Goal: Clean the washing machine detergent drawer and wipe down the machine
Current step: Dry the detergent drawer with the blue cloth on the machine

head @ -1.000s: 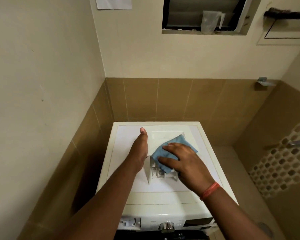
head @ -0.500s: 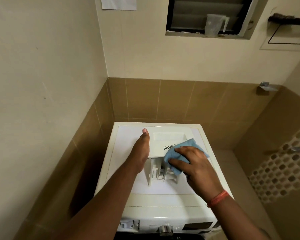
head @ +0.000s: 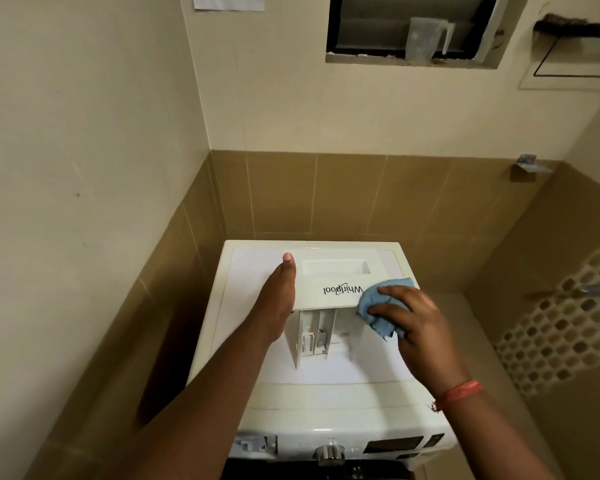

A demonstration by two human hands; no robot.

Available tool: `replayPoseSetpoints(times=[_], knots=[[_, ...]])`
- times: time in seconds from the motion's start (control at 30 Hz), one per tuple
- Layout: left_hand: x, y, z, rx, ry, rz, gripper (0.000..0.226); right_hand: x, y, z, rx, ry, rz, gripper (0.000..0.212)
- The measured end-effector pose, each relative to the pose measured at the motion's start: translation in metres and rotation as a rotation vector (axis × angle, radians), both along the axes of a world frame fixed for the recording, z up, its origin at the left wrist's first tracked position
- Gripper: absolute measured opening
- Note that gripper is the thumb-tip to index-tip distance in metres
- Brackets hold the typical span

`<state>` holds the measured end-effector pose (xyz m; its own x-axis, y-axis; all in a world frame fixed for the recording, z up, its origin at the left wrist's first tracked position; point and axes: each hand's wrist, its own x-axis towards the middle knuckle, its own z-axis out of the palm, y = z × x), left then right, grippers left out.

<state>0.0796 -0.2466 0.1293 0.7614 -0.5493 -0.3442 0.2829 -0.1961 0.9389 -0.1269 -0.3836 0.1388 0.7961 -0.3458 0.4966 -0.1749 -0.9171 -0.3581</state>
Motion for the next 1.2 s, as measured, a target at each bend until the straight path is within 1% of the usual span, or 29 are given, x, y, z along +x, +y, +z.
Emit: replayPoseSetpoints(times=[0.13,0.23,0.33,0.4,0.43,0.47,0.53,0.6,0.63,0.7,0.83,0.9,1.0,1.07,1.13,1.2], knots=[[-0.001,0.001,0.008,0.013,-0.014,0.023,0.089,0.026,0.016,0.013,0.091,-0.032,-0.067,0.049],[-0.004,0.001,0.011,0.048,-0.045,0.012,0.090,0.047,0.034,0.023,0.093,-0.001,-0.103,0.055],[-0.005,0.001,0.008,0.086,-0.073,0.006,0.081,0.061,0.057,0.031,0.059,0.061,-0.002,0.047],[-0.005,0.001,0.008,0.092,-0.076,0.011,0.078,0.061,0.059,0.031,0.037,0.130,0.072,0.048],[-0.005,0.000,0.009,0.092,-0.075,0.010,0.079,0.058,0.054,0.030,0.040,0.138,0.073,0.050],[-0.005,0.001,0.009,0.089,-0.072,0.001,0.083,0.053,0.048,0.029,0.052,0.130,0.044,0.053],[-0.005,0.001,0.009,0.070,-0.071,-0.010,0.089,0.042,0.034,0.026,0.072,0.096,-0.086,0.059],[-0.006,0.001,0.009,0.054,-0.084,0.003,0.087,0.036,0.028,0.022,0.081,0.081,-0.218,0.058],[-0.006,0.000,0.008,0.054,-0.083,0.007,0.086,0.037,0.030,0.021,0.081,0.076,-0.247,0.057],[-0.006,0.000,0.008,0.066,-0.070,0.006,0.090,0.042,0.041,0.021,0.073,0.067,-0.219,0.056],[-0.008,0.001,0.011,0.089,-0.065,-0.013,0.090,0.050,0.059,0.024,0.036,0.117,-0.011,0.050],[-0.009,0.002,0.012,0.088,-0.062,-0.016,0.093,0.046,0.052,0.024,0.040,0.109,-0.027,0.051],[-0.010,0.002,0.011,0.068,-0.058,-0.009,0.090,0.036,0.036,0.022,0.051,0.090,-0.187,0.054],[-0.010,0.003,0.011,0.058,-0.061,-0.010,0.089,0.036,0.035,0.022,0.062,0.088,-0.241,0.053],[-0.011,0.003,0.010,0.065,-0.065,-0.016,0.090,0.042,0.046,0.022,0.068,0.084,-0.205,0.052],[-0.012,0.003,0.010,0.075,-0.081,-0.017,0.085,0.045,0.058,0.021,0.052,0.096,-0.102,0.050]])
